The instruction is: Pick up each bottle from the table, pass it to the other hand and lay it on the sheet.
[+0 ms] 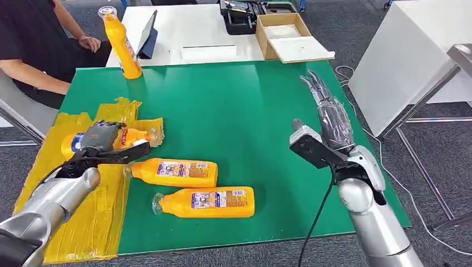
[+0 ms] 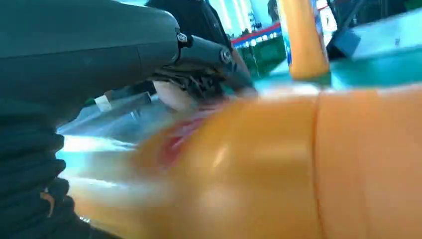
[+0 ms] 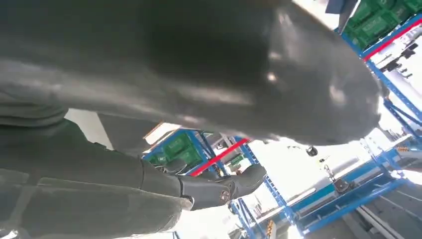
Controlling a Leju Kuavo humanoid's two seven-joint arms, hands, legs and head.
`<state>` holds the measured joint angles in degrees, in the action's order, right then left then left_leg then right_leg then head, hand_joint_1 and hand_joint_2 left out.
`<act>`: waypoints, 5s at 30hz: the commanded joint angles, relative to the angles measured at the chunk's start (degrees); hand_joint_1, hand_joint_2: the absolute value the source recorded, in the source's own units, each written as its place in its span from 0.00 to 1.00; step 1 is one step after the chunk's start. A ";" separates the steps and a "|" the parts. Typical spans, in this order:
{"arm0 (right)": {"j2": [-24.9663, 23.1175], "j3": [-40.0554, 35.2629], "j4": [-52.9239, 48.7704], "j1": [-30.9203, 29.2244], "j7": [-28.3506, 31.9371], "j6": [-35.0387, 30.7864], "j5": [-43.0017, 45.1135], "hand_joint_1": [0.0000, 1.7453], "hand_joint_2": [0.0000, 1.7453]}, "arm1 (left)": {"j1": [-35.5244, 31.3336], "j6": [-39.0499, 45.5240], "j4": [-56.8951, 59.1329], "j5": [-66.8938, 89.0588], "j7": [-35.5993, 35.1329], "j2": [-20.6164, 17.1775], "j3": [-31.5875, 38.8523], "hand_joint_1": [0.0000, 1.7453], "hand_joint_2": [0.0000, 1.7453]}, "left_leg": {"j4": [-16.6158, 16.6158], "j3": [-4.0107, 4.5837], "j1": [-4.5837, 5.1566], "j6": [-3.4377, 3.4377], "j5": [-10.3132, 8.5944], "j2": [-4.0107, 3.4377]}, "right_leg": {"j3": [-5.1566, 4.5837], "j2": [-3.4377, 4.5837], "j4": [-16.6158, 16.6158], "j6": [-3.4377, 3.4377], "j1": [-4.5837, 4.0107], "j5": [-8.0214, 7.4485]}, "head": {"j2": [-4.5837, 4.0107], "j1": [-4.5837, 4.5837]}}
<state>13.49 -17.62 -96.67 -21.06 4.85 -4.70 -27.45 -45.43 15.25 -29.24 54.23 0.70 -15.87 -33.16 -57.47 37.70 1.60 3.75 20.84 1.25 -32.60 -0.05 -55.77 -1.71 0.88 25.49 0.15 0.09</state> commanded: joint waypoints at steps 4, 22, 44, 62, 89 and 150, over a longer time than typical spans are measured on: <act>0.14 -3.20 3.81 -2.94 -0.18 0.18 0.45 0.00 0.00 | -1.36 -0.95 4.66 0.34 0.50 0.46 0.51 0.00 0.00 | 0.02 -0.12 -0.02 -0.16 0.04 -0.11 | 0.11 0.07 0.03 0.06 -0.01 0.02 | 0.00 0.02; -1.32 -5.58 8.20 -4.82 -0.06 0.63 0.76 0.00 0.00 | 1.03 3.01 0.66 -10.30 7.45 2.16 12.69 0.00 0.00 | 0.02 -0.14 -0.04 -0.18 0.04 -0.12 | 0.13 0.08 0.05 0.06 -0.03 0.01 | 0.00 0.00; -0.33 -16.02 3.13 -2.51 -6.48 5.69 4.23 0.00 1.00 | 0.85 5.24 -36.74 -50.74 14.12 1.30 20.69 0.00 0.00 | -0.03 -0.10 -0.09 -0.20 0.04 -0.03 | 0.08 -0.02 0.01 0.08 -0.05 0.04 | 0.00 0.00; -4.43 -30.73 9.70 -12.73 -16.62 12.73 -2.30 0.00 1.00 | 1.65 7.97 -37.48 -54.53 13.52 -0.42 17.83 0.00 0.00 | -0.01 -0.24 -0.11 -0.30 0.04 -0.27 | 0.19 0.18 0.01 0.11 -0.06 0.01 | 0.00 -0.02; -6.09 -43.35 12.80 -9.88 -26.89 15.52 -4.25 0.00 1.00 | 3.60 9.32 -40.09 -53.88 10.27 -0.56 17.79 0.00 0.00 | 0.05 -0.22 -0.15 -0.30 -0.01 -0.07 | 0.23 0.02 0.05 0.11 -0.04 0.04 | 0.00 -0.02; -3.12 -51.62 28.63 -8.84 -29.84 20.58 -9.92 0.99 1.00 | 4.25 12.86 -37.59 -61.93 12.72 -3.68 16.65 0.00 0.00 | 0.17 -0.87 -0.30 -0.65 0.06 0.00 | 0.04 -0.13 0.20 0.40 -0.04 0.10 | 0.00 0.00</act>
<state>9.95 -65.68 -77.13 -30.28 -25.07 15.74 -38.32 -37.55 27.87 -72.08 -6.62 12.87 -19.43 -13.88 -57.37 36.95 1.40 3.37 20.96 1.17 -32.75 -0.02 -55.71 -1.39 0.92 25.64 0.15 0.09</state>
